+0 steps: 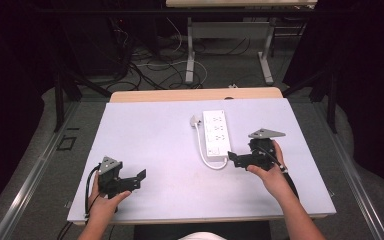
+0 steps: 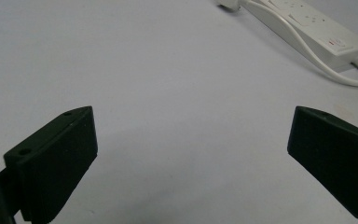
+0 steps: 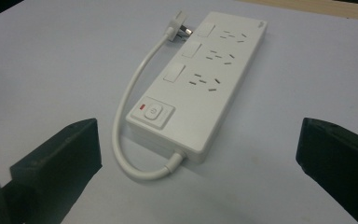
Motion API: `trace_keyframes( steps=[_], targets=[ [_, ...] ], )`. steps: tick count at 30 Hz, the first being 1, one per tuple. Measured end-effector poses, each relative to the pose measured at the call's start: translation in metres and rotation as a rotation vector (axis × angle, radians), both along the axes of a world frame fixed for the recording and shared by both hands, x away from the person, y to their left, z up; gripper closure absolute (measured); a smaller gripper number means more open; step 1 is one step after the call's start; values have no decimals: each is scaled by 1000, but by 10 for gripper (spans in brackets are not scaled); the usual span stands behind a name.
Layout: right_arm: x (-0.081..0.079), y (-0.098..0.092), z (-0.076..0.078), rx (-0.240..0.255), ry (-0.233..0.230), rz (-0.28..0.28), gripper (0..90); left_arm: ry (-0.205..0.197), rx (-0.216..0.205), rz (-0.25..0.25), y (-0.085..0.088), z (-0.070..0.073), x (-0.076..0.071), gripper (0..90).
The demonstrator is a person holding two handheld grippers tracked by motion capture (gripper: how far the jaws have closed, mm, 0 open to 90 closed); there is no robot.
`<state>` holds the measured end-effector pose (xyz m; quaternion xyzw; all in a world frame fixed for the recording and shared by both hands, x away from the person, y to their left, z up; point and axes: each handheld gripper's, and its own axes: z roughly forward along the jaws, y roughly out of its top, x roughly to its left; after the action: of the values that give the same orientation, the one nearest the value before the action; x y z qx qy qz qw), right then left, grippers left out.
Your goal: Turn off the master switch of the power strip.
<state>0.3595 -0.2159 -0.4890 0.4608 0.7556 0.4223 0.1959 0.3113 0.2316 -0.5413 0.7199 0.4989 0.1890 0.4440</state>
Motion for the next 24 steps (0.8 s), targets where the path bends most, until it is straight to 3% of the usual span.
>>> trace_keyframes(
  steps=[6,16,24],
  targets=[
    [-9,-23,-3,20,-8,-50,0,3,-3,0,-1,0,0,16],
    [-23,-70,-12,-4,-43,-161,0,6,-16,7,1,0,0,16],
    [-32,-115,-21,74,-50,-268,0,6,-9,2,0,0,0,16]
  ],
)
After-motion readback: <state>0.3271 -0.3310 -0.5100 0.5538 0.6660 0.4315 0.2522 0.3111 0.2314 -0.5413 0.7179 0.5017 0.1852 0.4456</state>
